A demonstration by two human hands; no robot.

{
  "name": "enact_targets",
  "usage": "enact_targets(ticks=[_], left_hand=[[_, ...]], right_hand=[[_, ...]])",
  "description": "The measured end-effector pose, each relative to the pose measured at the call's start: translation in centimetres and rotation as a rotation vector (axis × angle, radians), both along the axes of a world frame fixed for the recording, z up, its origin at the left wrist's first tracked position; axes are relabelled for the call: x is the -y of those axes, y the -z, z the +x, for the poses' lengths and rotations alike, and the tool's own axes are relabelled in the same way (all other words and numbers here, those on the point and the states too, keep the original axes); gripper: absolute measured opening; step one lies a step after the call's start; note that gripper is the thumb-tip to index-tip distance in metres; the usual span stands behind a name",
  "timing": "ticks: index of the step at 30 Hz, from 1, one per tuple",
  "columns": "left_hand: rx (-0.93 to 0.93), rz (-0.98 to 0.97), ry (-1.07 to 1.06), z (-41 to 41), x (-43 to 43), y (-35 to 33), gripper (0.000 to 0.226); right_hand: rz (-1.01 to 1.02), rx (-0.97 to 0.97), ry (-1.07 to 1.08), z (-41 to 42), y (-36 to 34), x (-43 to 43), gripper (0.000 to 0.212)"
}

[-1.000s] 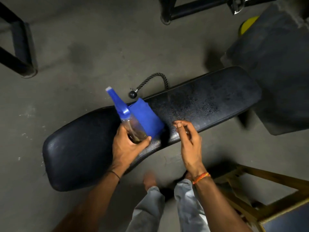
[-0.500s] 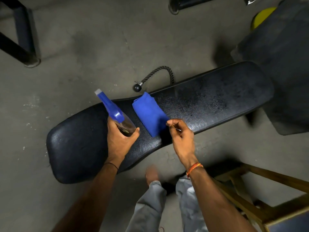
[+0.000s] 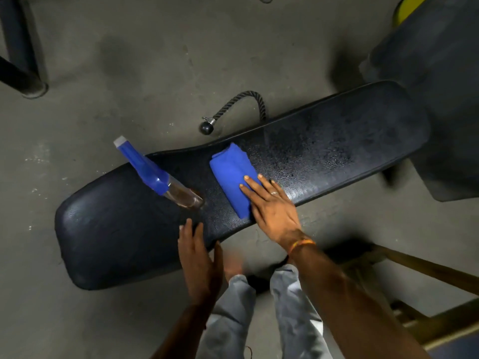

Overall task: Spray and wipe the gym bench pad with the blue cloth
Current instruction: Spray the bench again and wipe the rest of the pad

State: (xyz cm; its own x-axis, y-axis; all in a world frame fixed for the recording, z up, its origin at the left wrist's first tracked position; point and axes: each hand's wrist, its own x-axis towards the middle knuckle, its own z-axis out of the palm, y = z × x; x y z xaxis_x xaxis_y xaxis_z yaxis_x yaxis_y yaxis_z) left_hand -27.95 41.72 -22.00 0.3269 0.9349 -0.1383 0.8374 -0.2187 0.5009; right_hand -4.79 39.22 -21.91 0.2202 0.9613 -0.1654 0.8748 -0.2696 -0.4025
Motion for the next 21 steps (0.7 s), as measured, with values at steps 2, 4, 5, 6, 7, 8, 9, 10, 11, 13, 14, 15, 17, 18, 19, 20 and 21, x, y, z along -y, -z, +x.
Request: enact_targets(ticks=[2, 4, 5, 6, 7, 8, 9, 10, 11, 13, 14, 15, 17, 18, 19, 20, 21], left_hand=[[-0.048, -0.046, 0.161, 0.8, 1.3, 0.2, 0.068], [-0.104, -0.040, 0.311, 2.5, 1.2, 0.3, 0.067], [-0.135, -0.026, 0.345, 3.7, 0.5, 0.4, 0.063], [-0.153, -0.009, 0.355, 5.0, -0.4, 0.6, 0.060], [-0.162, 0.007, 0.360, 6.4, -1.5, 0.9, 0.058], [-0.170, 0.030, 0.372, 7.8, -2.8, 1.0, 0.057], [-0.184, 0.055, 0.389, 9.3, -4.2, 1.1, 0.056], [-0.208, 0.077, 0.400, 10.7, -5.7, 1.2, 0.057], [-0.239, 0.082, 0.402, 12.1, -7.1, 1.4, 0.060], [-0.312, 0.094, 0.392, 14.1, -9.3, 1.8, 0.064], [-0.341, 0.112, 0.389, 14.6, -9.9, 2.1, 0.064], [-0.363, 0.130, 0.387, 14.8, -10.1, 2.4, 0.064], [-0.344, 0.130, 0.362, 14.9, -10.0, 2.7, 0.061], [-0.326, 0.129, 0.357, 14.8, -9.9, 2.6, 0.060], [-0.320, 0.128, 0.357, 14.8, -9.9, 2.5, 0.060], [-0.328, 0.136, 0.360, 14.9, -10.0, 2.5, 0.060], [-0.336, 0.147, 0.366, 14.9, -10.1, 2.7, 0.060]], right_hand=[[0.031, 0.030, 0.128, -0.1, -0.3, 2.6, 0.050], [0.067, 0.062, 0.229, 0.0, -0.7, 4.4, 0.043], [0.080, 0.084, 0.252, 0.2, -0.9, 4.5, 0.040], [0.098, 0.102, 0.258, 0.5, -0.8, 4.2, 0.038], [0.122, 0.092, 0.251, 0.8, -0.7, 3.5, 0.038], [0.139, 0.051, 0.238, 1.0, -0.7, 2.4, 0.041], [0.143, -0.006, 0.225, 1.2, -0.6, 1.2, 0.049], [0.128, -0.064, 0.220, 1.3, -0.3, -0.2, 0.058], [0.099, -0.098, 0.218, 1.4, 0.1, -1.4, 0.065], [0.023, -0.044, 0.204, 1.6, 1.0, -3.0, 0.070], [-0.012, 0.028, 0.191, 1.6, 1.5, -3.2, 0.070], [-0.041, 0.095, 0.181, 1.6, 1.8, -2.9, 0.070], [-0.065, 0.179, 0.182, 1.8, 1.9, -1.7, 0.072], [-0.079, 0.206, 0.174, 1.9, 1.8, -1.1, 0.073], [-0.095, 0.226, 0.160, 2.2, 1.8, -1.0, 0.074], [-0.102, 0.244, 0.156, 2.9, 1.7, -1.7, 0.075], [-0.086, 0.254, 0.174, 3.8, 1.7, -3.1, 0.075]])
